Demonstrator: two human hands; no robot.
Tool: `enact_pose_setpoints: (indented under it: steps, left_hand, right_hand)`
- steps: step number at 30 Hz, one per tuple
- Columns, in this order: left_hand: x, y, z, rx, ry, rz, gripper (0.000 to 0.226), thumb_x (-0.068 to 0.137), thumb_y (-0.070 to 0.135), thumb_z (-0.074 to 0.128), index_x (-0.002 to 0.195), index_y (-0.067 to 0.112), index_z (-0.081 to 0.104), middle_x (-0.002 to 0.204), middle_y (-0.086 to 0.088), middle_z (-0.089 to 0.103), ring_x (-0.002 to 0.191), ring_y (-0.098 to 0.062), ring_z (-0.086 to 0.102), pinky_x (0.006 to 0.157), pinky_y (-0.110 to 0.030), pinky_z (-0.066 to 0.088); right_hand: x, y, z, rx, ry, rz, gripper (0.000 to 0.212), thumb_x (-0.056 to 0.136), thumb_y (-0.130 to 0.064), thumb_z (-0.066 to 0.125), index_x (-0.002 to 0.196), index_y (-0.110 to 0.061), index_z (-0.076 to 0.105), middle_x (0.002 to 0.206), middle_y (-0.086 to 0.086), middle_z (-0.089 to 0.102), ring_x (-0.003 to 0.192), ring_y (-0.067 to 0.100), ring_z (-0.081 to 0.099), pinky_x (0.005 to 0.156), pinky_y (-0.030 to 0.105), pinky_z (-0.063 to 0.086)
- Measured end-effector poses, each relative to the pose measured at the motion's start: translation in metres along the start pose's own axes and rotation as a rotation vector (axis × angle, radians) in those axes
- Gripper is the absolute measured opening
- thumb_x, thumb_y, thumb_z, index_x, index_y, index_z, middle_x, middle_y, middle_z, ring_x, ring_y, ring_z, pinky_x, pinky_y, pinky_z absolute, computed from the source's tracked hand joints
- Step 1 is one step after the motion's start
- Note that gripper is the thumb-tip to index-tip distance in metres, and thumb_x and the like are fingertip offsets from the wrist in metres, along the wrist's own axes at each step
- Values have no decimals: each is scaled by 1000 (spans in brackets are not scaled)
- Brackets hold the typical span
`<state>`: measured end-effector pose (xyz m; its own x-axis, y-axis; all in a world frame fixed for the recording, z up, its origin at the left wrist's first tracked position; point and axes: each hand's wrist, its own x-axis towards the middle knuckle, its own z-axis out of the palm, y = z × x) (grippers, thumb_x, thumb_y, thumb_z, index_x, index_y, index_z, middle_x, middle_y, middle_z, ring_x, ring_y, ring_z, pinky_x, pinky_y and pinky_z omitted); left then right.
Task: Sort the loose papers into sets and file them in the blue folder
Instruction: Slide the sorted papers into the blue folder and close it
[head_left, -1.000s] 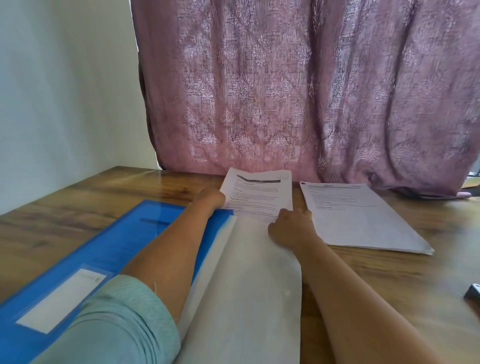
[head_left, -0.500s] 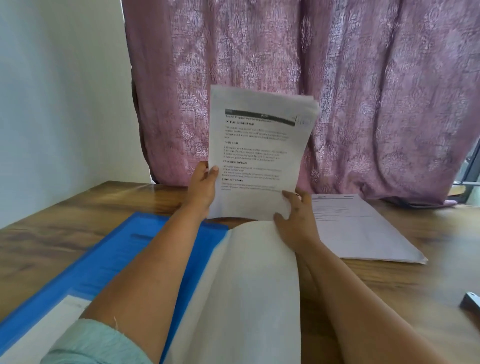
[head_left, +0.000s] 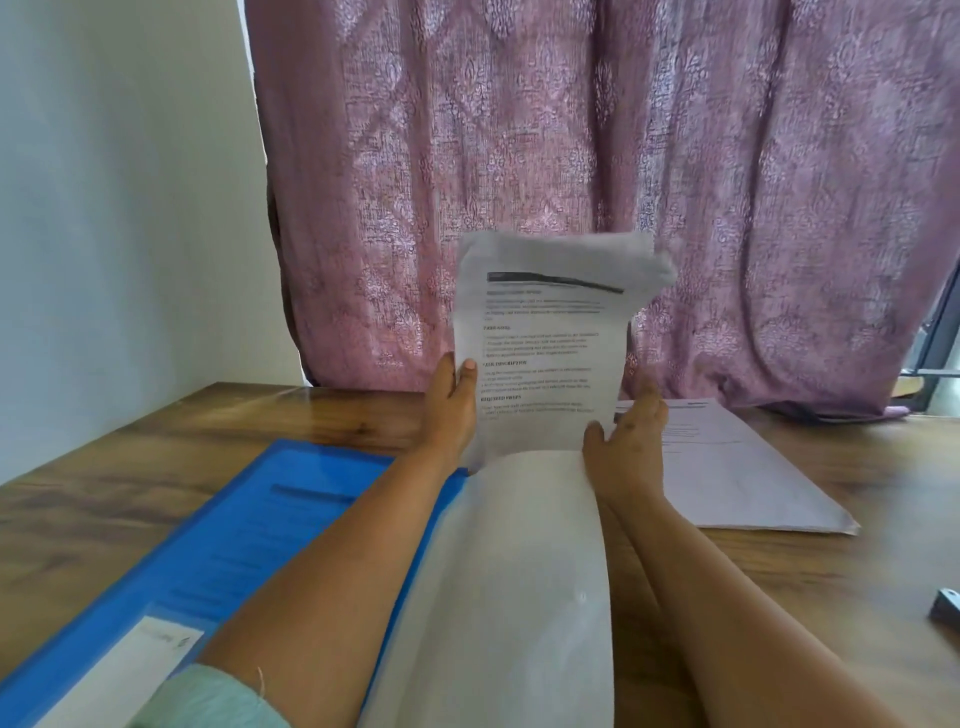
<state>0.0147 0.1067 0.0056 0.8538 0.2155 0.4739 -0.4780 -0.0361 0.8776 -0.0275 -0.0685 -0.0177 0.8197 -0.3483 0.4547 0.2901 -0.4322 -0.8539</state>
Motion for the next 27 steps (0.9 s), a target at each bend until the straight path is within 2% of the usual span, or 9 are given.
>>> enact_pose_setpoints:
  steps: [2, 3, 7, 11, 16, 19, 21, 24, 27]
  left_hand:
    - [-2, -10, 0, 87, -1, -15, 21, 105, 18, 40, 118, 13, 55, 99, 7, 59, 86, -2, 56, 66, -2, 44]
    - [-3, -14, 0, 135, -16, -16, 23, 105, 18, 40, 120, 10, 56, 98, 7, 59, 84, -3, 56, 66, -3, 44]
    - [-6, -27, 1, 193, -39, -9, 27, 105, 19, 40, 122, 6, 56, 107, -2, 61, 96, -16, 58, 87, -28, 49]
    - [-6, -23, 1, 116, 41, -17, 24, 105, 17, 39, 116, 7, 57, 93, 5, 61, 80, -3, 57, 66, -6, 47]
    - [-7, -20, 3, 84, 123, 4, 16, 105, 18, 38, 107, 15, 54, 87, 9, 60, 75, 0, 56, 58, -7, 47]
    - [-6, -18, 7, 89, 151, 33, 16, 105, 19, 39, 106, 18, 55, 92, 6, 61, 79, 2, 55, 65, -11, 46]
    - [-5, -15, 10, 100, 149, 57, 15, 105, 19, 40, 105, 18, 56, 93, 7, 61, 80, 5, 54, 68, -6, 44]
    - [-4, -8, 15, 141, 163, 139, 16, 104, 18, 41, 97, 13, 54, 81, 10, 57, 67, 13, 51, 61, -3, 39]
    - [-5, 0, 20, 129, 169, 203, 19, 104, 20, 42, 95, 11, 56, 80, 5, 58, 67, 7, 51, 66, -15, 44]
  right_hand:
    - [6, 7, 3, 121, -16, 168, 71, 87, -4, 54, 148, -5, 17, 145, 15, 39, 127, 32, 48, 105, 46, 44]
    - [9, 10, 3, 130, -27, 219, 70, 87, -4, 54, 148, -5, 18, 143, 13, 44, 127, 33, 49, 105, 45, 44]
    - [11, 18, 0, -61, -68, 225, 43, 94, -6, 49, 137, -9, 43, 132, 13, 55, 114, 29, 54, 91, 35, 47]
    - [15, 15, -4, 30, -19, 213, 41, 99, -16, 47, 138, -14, 39, 127, 6, 55, 105, 24, 56, 78, 31, 45]
    - [9, 3, -6, 102, -23, 125, 27, 102, -20, 41, 127, -14, 32, 112, -3, 54, 95, 18, 57, 60, 21, 41]
    - [5, -5, -9, 166, 26, 64, 24, 103, -25, 42, 123, -17, 31, 98, -16, 52, 85, 7, 54, 60, 17, 41]
    - [7, -8, -16, 184, 77, 28, 22, 102, -31, 44, 118, -20, 32, 93, -22, 49, 81, 4, 53, 63, 20, 41]
    - [14, -8, -27, 124, 111, -24, 33, 100, -37, 46, 122, -15, 41, 94, -13, 55, 83, 11, 55, 71, 28, 43]
    - [19, -5, -34, 84, 113, -40, 34, 99, -40, 47, 121, -13, 49, 96, -6, 58, 83, 15, 55, 71, 27, 42]
